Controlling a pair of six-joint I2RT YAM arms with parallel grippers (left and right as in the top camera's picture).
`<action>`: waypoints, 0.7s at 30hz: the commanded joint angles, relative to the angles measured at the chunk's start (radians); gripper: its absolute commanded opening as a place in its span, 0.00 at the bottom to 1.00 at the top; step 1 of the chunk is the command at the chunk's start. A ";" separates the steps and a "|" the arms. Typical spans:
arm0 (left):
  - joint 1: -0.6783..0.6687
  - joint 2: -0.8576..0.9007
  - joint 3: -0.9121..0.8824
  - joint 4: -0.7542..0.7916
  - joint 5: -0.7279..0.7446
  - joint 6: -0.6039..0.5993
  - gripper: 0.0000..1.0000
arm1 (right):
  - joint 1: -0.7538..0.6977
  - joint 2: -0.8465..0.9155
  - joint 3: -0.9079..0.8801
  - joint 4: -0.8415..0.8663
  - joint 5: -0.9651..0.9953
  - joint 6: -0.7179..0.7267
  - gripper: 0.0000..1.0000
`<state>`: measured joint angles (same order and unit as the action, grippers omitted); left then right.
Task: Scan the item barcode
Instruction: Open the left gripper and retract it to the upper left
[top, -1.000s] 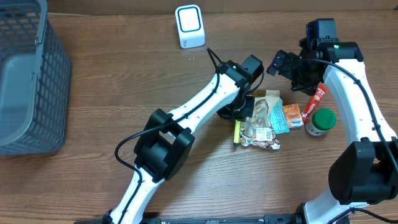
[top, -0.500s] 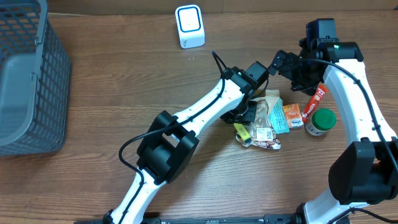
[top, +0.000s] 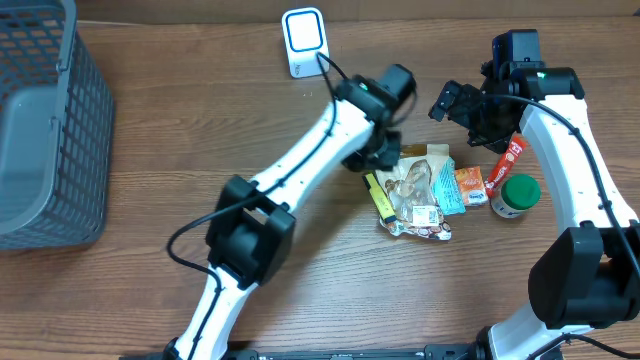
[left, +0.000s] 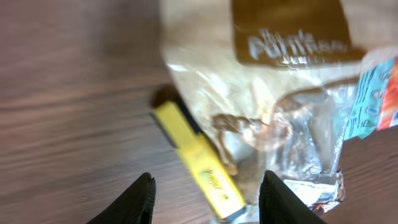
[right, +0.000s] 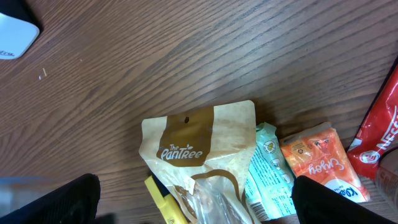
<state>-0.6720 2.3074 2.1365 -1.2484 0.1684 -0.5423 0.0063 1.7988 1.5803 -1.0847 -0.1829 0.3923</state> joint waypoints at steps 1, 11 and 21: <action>0.084 -0.043 0.034 -0.068 -0.023 0.099 0.39 | -0.002 -0.018 0.011 0.006 0.003 0.003 1.00; 0.342 -0.043 0.032 -0.247 -0.080 0.208 0.41 | -0.002 -0.018 0.011 0.006 0.003 0.003 1.00; 0.548 -0.043 0.031 -0.277 -0.155 0.225 0.53 | -0.002 -0.018 0.011 0.006 0.003 0.003 1.00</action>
<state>-0.1612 2.2971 2.1532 -1.5196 0.0628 -0.3386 0.0063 1.7988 1.5803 -1.0847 -0.1833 0.3923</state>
